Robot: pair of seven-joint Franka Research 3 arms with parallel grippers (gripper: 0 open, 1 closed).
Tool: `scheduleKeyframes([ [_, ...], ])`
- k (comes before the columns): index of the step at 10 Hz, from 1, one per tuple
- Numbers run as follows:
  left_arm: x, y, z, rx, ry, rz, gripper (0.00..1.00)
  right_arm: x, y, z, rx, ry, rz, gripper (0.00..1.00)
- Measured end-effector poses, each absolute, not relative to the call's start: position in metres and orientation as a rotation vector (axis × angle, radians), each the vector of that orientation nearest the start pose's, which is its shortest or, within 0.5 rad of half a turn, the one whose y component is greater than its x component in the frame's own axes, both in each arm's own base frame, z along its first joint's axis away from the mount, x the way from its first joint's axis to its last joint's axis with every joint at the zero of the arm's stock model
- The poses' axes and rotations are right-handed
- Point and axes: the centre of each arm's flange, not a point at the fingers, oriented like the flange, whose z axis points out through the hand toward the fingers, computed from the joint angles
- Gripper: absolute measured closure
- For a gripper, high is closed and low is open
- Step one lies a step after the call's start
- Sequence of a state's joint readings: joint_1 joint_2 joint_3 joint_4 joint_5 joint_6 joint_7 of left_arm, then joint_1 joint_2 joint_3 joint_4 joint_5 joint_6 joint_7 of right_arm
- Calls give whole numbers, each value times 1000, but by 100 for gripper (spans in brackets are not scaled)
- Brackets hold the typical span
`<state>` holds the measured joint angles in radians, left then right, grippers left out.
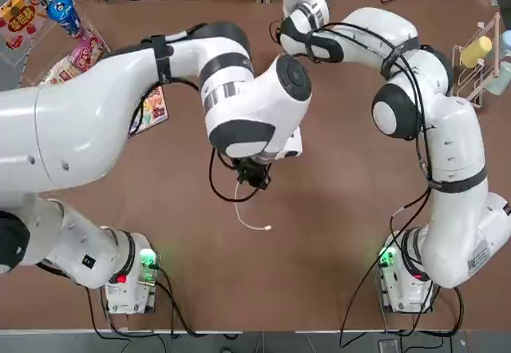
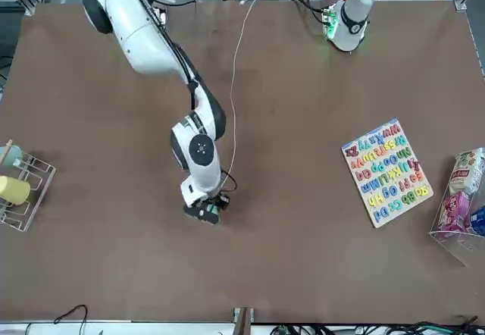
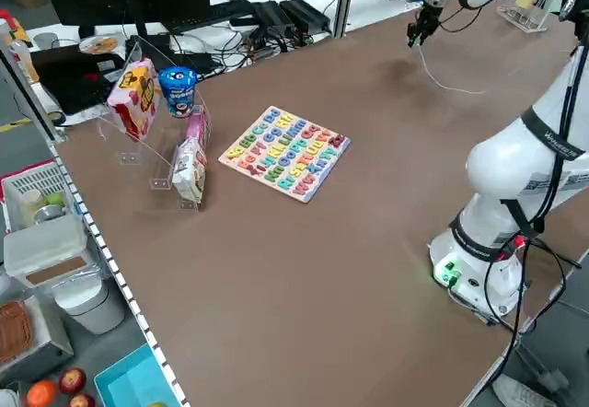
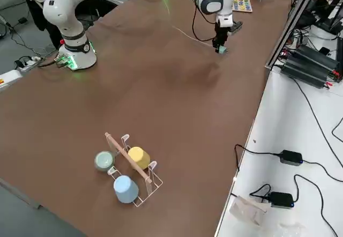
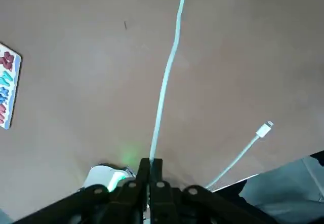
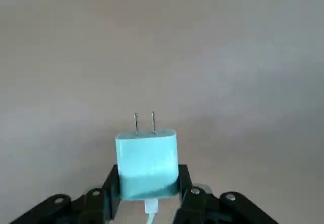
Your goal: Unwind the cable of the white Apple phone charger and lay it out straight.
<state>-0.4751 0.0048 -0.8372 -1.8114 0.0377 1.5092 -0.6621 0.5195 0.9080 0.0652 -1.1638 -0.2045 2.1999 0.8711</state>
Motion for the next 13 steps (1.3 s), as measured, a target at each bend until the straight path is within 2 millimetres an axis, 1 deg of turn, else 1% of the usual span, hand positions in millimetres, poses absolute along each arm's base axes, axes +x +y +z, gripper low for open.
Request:
scheduleKeyframes([
  [1, 153, -506, 509, -2725, 902, 204, 96, 662, 413, 259, -3107, 251, -312, 52],
  [2, 164, -504, 511, -2735, 886, 204, 96, 662, 415, 256, -3107, 184, -330, 52],
  [5, 182, -506, 506, -2749, 888, 182, 96, 661, 419, 228, -3104, 66, -344, 52],
  [7, 187, -509, 508, -2760, 890, 189, 96, 663, 419, 215, -3096, 16, -371, 52],
  [9, 187, -509, 509, -2762, 891, 188, 96, 669, 414, 212, -3083, -21, -433, 52],
  [13, 187, -509, 509, -2761, 890, 189, 96, 675, 411, 207, -3065, -91, -514, 52],
])
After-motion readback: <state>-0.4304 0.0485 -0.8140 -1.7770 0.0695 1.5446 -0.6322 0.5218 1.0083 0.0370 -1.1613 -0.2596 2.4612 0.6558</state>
